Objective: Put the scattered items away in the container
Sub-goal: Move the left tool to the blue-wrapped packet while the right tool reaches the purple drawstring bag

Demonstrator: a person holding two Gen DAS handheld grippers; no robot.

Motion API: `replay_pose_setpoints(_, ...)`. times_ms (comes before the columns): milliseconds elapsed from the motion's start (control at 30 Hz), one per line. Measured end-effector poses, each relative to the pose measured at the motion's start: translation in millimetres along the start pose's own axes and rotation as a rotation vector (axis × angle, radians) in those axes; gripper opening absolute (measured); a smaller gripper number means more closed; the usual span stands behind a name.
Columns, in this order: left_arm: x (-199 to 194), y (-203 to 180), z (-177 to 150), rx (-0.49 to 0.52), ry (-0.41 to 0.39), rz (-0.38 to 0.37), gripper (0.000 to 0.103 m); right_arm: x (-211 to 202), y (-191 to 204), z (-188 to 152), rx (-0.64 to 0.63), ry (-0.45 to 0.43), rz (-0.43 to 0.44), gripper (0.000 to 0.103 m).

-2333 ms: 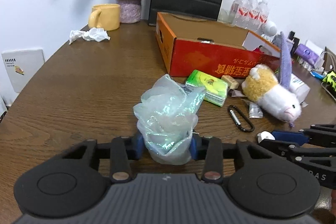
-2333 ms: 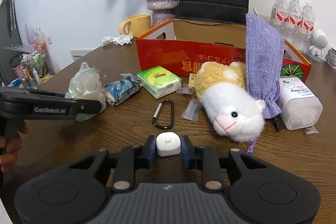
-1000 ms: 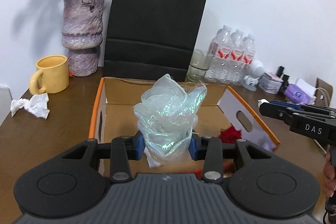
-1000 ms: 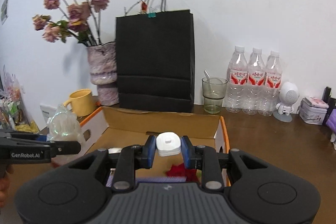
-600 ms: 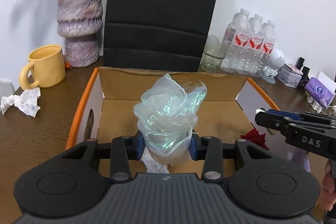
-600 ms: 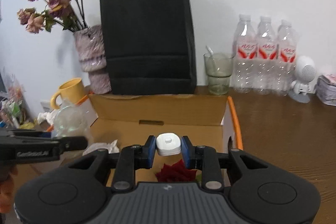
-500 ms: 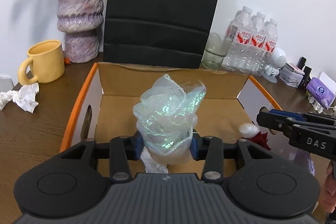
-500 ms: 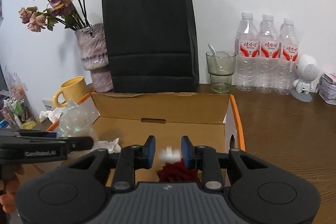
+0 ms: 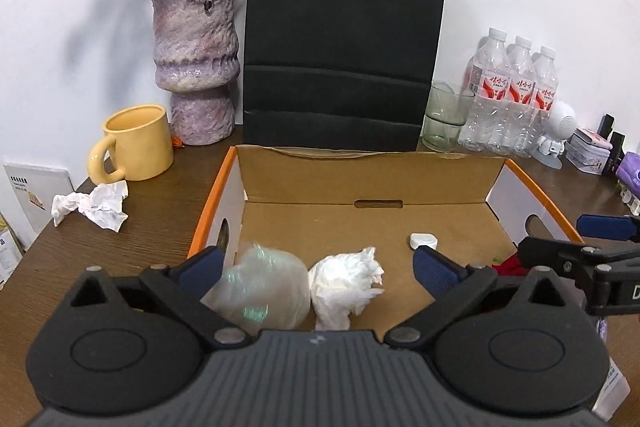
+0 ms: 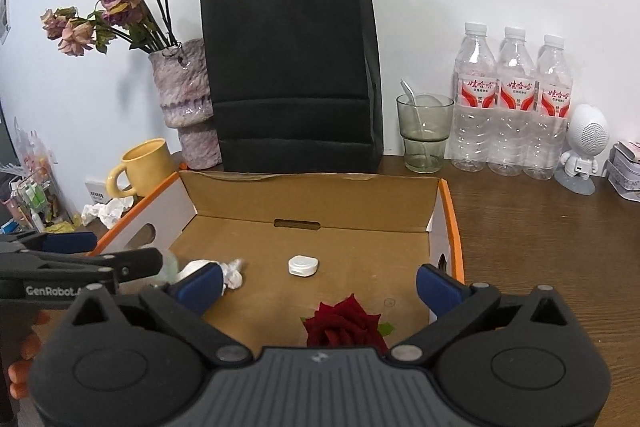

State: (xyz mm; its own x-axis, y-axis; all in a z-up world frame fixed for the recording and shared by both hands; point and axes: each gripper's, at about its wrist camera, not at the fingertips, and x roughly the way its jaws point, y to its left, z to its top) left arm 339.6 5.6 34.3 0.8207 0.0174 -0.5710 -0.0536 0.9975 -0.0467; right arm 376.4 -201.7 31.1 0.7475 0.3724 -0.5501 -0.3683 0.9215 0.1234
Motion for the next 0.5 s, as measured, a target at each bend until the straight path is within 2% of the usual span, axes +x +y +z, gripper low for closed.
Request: replay_pose_setpoints(500, -23.7, 16.3, -10.3, -0.024, -0.02, 0.004, 0.103, -20.0, -1.1, -1.2, 0.013, -0.028, -0.02, 0.103)
